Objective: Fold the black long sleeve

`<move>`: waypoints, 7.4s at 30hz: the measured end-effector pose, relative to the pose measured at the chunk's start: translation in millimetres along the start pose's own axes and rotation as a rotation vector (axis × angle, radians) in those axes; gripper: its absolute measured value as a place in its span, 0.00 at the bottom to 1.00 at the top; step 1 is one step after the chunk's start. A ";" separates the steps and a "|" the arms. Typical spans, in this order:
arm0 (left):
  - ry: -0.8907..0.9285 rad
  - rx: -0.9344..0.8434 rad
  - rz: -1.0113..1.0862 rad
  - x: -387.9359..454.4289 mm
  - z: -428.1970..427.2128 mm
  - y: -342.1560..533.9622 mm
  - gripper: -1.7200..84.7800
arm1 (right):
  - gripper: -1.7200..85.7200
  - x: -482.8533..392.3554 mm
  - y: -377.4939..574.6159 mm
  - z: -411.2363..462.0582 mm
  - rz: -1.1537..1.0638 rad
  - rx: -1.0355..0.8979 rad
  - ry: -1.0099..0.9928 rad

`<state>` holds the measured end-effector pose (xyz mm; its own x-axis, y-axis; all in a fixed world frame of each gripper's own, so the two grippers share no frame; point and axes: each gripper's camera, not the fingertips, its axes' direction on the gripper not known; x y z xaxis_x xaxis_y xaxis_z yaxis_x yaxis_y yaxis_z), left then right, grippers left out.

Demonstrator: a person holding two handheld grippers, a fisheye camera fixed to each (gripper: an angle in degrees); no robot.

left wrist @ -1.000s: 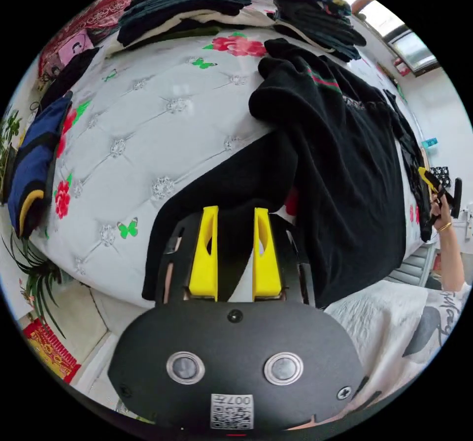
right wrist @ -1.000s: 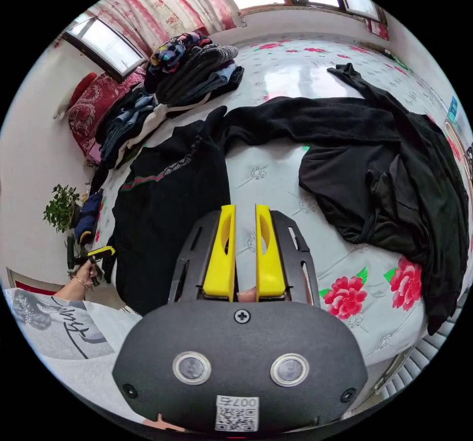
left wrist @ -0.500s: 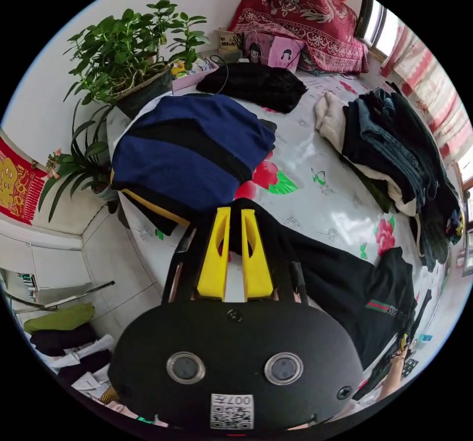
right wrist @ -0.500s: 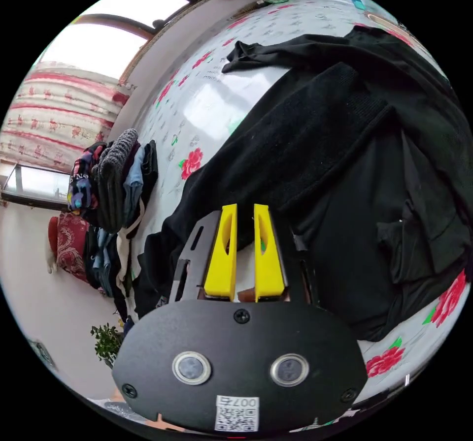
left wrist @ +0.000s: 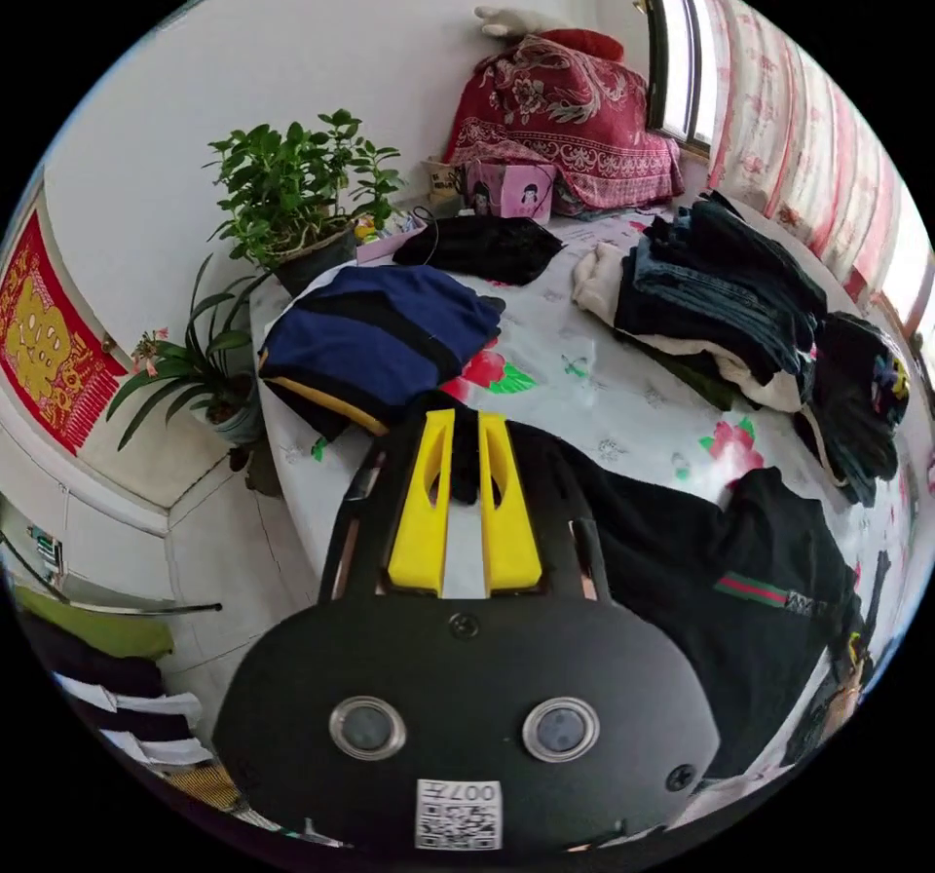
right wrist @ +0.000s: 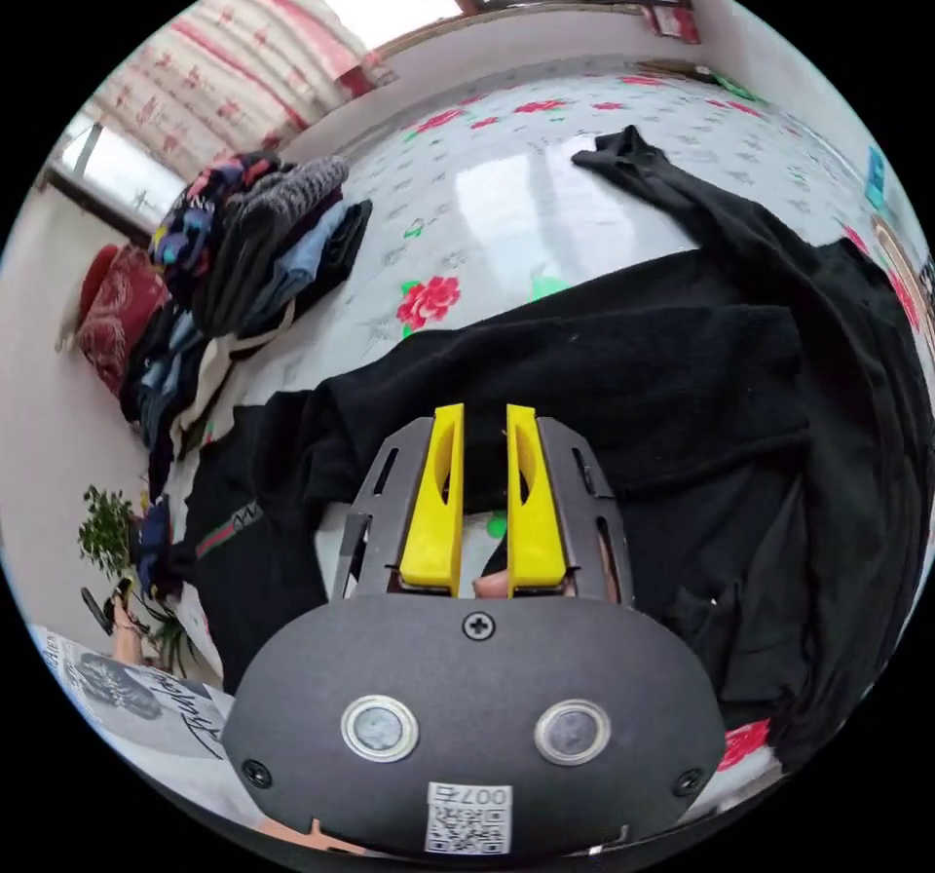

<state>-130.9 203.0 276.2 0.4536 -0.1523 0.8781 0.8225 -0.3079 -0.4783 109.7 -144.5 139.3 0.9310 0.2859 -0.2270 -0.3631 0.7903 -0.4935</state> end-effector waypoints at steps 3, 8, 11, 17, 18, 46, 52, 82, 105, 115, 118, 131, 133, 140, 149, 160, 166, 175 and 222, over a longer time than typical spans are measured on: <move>0.105 -0.060 0.102 44.2 14.0 8.9 0.08 | 0.03 -33.2 5.6 36.9 -0.152 -0.026 0.255; 0.310 -0.231 0.289 126.1 64.3 32.9 0.08 | 0.02 18.0 5.0 60.1 -0.203 -0.134 0.707; 0.247 -0.356 0.371 157.0 111.6 44.8 0.08 | 0.02 83.5 4.1 39.8 -0.035 -0.151 0.588; 0.253 -0.327 0.394 146.6 110.9 22.8 0.03 | 0.02 80.4 50.4 -7.7 0.003 0.070 0.481; 0.288 -0.336 0.335 135.1 108.8 16.3 0.02 | 0.02 67.9 69.3 -18.9 -0.005 0.143 0.456; 0.645 -0.195 -0.008 -208.0 -77.4 -180.2 0.01 | 0.02 -172.7 343.4 -68.3 -0.515 0.031 -0.235; 0.679 0.137 -0.382 -360.7 -172.6 -194.2 0.01 | 0.02 -209.4 376.8 -36.2 -0.620 -0.033 -0.234; 0.549 -0.119 -0.161 -250.0 -80.7 -121.0 0.12 | 0.07 -282.7 362.5 71.5 -0.759 -0.329 -0.243; 1.005 -0.603 0.678 35.2 -141.1 162.8 0.02 | 0.04 -76.5 331.9 -56.2 -0.388 -0.266 -0.161; 0.791 -0.594 0.278 -105.4 -73.0 164.8 0.08 | 0.10 -12.6 350.5 -100.0 -0.176 -0.226 -0.305; 0.735 -0.573 0.399 -85.2 -75.6 165.1 0.11 | 0.11 -30.1 359.8 -99.1 -0.212 -0.235 -0.397; 0.954 -0.726 0.747 -43.5 -91.8 61.0 0.02 | 0.03 -127.0 303.4 -198.2 -0.407 -0.184 -0.660; 1.120 -0.712 0.707 -58.8 -100.5 38.2 0.02 | 0.03 -113.4 279.7 -317.0 -0.449 0.013 -0.717; 1.316 -0.846 -0.019 -161.3 47.0 23.9 0.01 | 0.07 -174.9 242.7 -375.8 -0.558 0.162 -0.709; 1.363 -0.780 -0.165 -215.8 58.8 -4.2 0.01 | 0.11 -130.9 346.4 -206.1 -0.423 -0.189 -0.355; 1.419 -0.778 0.105 -170.9 16.6 -48.3 0.01 | 0.06 -252.0 342.2 -104.3 -0.576 -0.372 -0.612; 1.353 -0.637 0.074 -194.8 5.6 -66.9 0.01 | 0.02 -147.4 278.7 -323.5 -0.470 0.059 -0.812; 1.004 -0.823 -0.005 -95.7 112.6 -17.8 0.05 | 0.08 -232.5 170.1 -240.5 -0.388 0.028 -0.542; 0.815 -0.833 0.419 -212.4 102.9 126.3 0.02 | 0.02 -199.4 326.4 -234.2 -0.248 -0.033 -0.154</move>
<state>-88.1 293.2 27.8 0.0375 -0.8309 0.5552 0.0615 -0.5526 -0.8311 -203.4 -70.4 -173.2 0.9854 0.1669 0.0329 -0.1222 0.8293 -0.5453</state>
